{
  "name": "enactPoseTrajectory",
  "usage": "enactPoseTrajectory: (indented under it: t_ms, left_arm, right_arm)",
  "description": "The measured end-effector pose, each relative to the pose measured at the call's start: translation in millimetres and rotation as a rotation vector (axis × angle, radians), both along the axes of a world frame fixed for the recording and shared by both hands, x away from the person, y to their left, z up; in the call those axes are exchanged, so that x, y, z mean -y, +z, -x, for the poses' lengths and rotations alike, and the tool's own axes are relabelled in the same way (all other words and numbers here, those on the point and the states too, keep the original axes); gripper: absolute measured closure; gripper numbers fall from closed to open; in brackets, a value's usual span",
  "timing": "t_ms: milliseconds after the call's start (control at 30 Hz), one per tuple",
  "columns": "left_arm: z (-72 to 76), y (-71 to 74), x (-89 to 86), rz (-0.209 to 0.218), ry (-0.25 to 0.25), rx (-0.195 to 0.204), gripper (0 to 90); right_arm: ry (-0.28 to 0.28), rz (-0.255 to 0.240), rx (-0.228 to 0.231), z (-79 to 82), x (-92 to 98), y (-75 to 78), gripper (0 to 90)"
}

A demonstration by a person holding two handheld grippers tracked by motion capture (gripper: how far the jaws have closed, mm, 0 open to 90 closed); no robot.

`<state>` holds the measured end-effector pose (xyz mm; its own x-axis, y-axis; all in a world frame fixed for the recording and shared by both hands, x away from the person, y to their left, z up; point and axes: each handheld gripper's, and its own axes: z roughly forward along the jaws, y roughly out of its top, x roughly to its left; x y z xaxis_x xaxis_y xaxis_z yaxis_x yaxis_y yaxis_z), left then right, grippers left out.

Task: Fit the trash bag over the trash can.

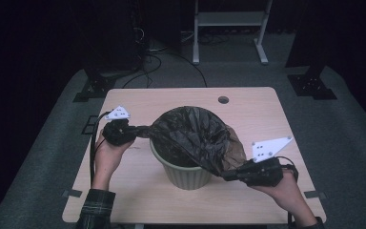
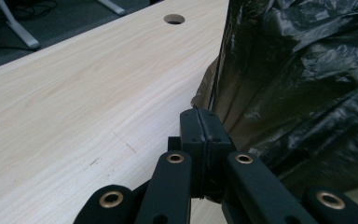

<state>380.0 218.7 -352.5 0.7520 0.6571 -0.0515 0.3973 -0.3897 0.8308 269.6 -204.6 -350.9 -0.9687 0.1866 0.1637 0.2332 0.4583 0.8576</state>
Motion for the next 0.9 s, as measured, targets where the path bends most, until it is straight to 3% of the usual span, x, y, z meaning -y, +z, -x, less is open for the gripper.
enactPoseTrajectory:
  t_ms: [333, 433, 500, 733, 900]
  left_arm:
    - [-0.7, -3.6, 1.4, -0.007, -0.006, -0.007, 89.7]
    - [-3.0, -5.7, 0.1, -0.046, 0.013, -0.012, 89.8]
    - [-5.9, -9.4, -2.9, -0.038, 0.022, -0.024, 89.8]
    - [-8.9, -22.7, -0.1, -0.038, 0.010, -0.039, 89.7]
    - [-12.9, -38.2, 6.2, -0.047, 0.004, -0.067, 89.7]
  right_arm:
    - [0.109, 0.070, -0.069, 9.7, -38.9, -40.6, 90.0]
    - [0.128, 0.119, -0.072, 11.8, -50.4, -49.7, 90.0]
    - [0.121, 0.166, -0.075, 10.5, -53.9, -56.8, 90.0]
    - [0.016, 0.159, -0.079, -0.6, -23.3, -66.3, 90.0]
    - [-0.030, 0.166, -0.100, -4.7, -8.7, -78.4, 90.0]
